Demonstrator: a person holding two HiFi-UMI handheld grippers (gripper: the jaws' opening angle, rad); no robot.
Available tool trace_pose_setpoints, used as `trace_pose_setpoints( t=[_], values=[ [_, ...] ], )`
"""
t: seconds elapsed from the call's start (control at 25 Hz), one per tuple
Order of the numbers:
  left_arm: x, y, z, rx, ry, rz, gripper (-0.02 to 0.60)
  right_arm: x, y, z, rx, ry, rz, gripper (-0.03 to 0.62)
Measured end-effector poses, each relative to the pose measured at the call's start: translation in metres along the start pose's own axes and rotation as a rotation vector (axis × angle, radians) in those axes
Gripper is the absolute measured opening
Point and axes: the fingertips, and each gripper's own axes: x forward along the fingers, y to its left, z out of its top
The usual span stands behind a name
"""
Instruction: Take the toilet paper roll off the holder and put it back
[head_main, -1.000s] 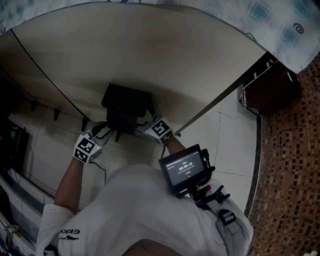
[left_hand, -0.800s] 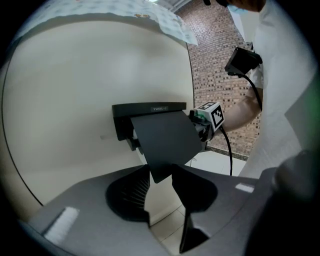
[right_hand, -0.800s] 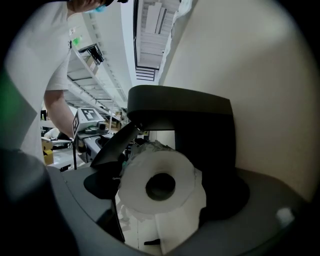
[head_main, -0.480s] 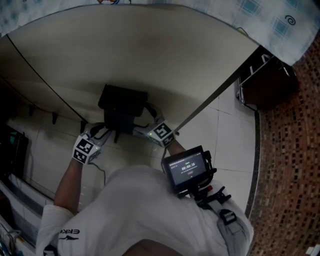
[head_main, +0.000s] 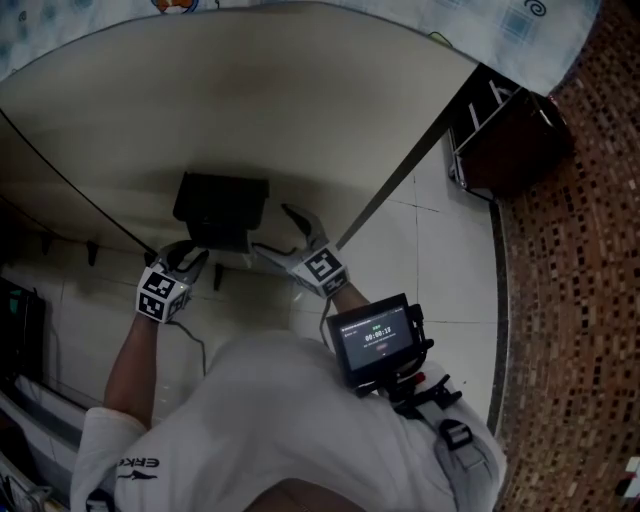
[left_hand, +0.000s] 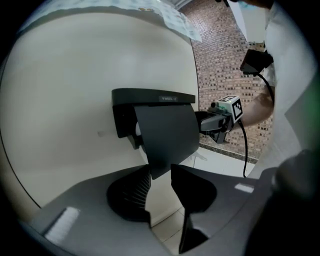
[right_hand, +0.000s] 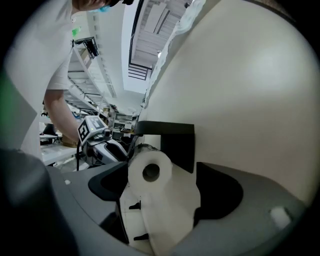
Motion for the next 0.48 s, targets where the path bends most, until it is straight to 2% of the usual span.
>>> trace_pose_setpoints(
  t=[0.32,0.48],
  values=[
    [0.024,0.018,0.005,-0.026,-0.010,0.000,0.113,-0.021,-0.016,-0.002,0.028,0.012,-0.132,0.274],
    [0.029,0.023,0.007,-0.026,-0.011,0.010,0.107,-0.025,-0.018,0.001,0.039,0.010,-0.182,0.136]
  ],
)
